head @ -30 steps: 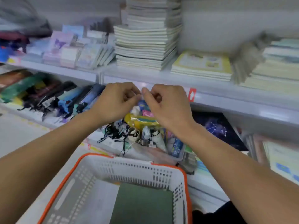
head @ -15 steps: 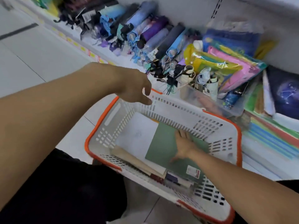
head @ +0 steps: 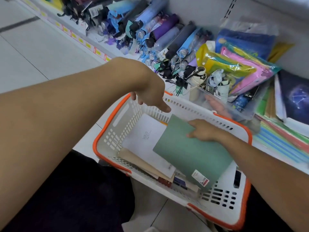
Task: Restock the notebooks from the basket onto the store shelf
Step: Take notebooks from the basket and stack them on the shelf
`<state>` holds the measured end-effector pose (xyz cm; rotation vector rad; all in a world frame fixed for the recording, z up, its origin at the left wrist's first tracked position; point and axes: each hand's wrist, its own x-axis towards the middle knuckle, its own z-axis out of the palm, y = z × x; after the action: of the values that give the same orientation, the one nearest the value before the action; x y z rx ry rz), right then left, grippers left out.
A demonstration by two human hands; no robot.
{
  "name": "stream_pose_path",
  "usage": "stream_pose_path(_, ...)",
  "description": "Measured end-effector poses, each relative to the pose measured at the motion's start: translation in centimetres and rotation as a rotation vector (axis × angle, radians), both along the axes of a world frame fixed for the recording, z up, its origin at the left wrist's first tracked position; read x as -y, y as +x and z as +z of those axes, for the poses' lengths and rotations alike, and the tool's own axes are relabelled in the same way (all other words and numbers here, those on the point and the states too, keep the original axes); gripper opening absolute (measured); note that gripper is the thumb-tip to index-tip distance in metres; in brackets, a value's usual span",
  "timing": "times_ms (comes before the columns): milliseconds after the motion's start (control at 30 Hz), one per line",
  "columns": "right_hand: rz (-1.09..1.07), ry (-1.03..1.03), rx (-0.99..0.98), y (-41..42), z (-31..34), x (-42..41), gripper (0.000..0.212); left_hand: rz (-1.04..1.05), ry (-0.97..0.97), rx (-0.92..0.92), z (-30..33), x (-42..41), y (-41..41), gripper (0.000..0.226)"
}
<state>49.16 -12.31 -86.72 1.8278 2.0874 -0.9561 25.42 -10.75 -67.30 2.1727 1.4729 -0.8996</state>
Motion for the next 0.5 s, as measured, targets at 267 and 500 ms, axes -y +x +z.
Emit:
stream_pose_path(267, -0.025, 0.454, -0.625, -8.4, 15.5, 0.9, 0.021, 0.725, -0.330, 0.775, 1.6, 1.8, 2.6, 0.062)
stream_pose_path(500, -0.352, -0.160, -0.891, -8.2, 9.7, 1.1, 0.031, 0.968, 0.038, 0.753, -0.3, 0.2, -1.6, 0.023)
